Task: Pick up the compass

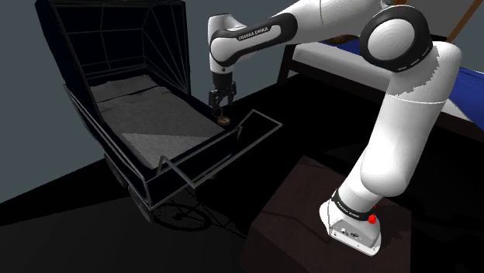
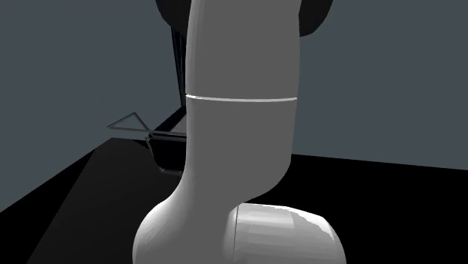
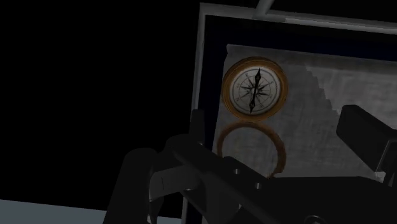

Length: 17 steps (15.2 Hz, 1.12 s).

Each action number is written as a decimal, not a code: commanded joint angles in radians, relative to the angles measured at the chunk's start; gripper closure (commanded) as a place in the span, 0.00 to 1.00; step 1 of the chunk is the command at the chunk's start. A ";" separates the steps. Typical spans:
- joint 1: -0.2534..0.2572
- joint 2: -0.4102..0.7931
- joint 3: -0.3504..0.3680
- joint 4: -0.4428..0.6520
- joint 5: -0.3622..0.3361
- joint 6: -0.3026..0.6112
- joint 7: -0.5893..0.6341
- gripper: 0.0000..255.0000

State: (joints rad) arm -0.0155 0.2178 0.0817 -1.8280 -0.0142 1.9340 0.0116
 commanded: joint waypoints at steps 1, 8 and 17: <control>0.002 0.032 0.001 0.016 -0.003 0.014 -0.001 0.00; 0.002 0.066 0.000 -0.028 -0.006 0.092 0.001 0.00; 0.002 0.065 0.000 -0.029 -0.006 0.091 0.001 1.00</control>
State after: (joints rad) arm -0.0132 0.2818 0.0812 -1.8564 -0.0201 2.0255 0.0127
